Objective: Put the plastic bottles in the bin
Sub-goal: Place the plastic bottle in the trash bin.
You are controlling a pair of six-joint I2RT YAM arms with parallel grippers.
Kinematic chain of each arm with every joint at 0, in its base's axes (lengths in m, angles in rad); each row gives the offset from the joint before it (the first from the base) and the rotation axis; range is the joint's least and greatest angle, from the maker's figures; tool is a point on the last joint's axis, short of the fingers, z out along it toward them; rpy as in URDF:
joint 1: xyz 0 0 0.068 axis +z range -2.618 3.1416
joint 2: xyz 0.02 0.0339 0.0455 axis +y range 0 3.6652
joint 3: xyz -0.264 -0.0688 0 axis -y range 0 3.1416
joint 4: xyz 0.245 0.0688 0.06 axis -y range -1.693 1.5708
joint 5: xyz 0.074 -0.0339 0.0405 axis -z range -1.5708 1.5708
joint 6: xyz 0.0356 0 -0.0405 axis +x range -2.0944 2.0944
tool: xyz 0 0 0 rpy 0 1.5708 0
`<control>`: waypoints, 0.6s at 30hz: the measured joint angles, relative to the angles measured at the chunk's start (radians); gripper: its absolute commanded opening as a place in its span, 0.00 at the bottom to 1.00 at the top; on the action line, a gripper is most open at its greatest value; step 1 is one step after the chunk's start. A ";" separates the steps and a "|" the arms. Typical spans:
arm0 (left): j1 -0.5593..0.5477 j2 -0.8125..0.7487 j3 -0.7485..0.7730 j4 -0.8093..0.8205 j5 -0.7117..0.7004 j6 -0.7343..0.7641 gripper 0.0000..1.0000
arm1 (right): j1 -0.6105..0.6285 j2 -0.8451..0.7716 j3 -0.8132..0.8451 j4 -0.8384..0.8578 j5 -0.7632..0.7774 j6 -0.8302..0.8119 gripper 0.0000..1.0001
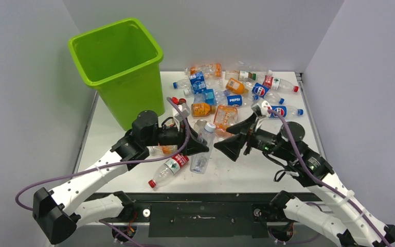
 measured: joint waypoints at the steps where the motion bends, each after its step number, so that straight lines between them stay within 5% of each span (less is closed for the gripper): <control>1: 0.011 -0.020 -0.015 0.040 -0.023 -0.029 0.00 | 0.000 -0.026 -0.011 0.008 0.006 0.000 0.97; 10: 0.095 -0.123 -0.116 0.475 -0.211 -0.320 0.00 | 0.007 -0.119 -0.140 0.129 -0.047 0.085 1.00; 18: 0.073 -0.094 -0.117 0.624 -0.240 -0.420 0.00 | 0.072 0.004 -0.188 0.336 -0.061 0.199 0.98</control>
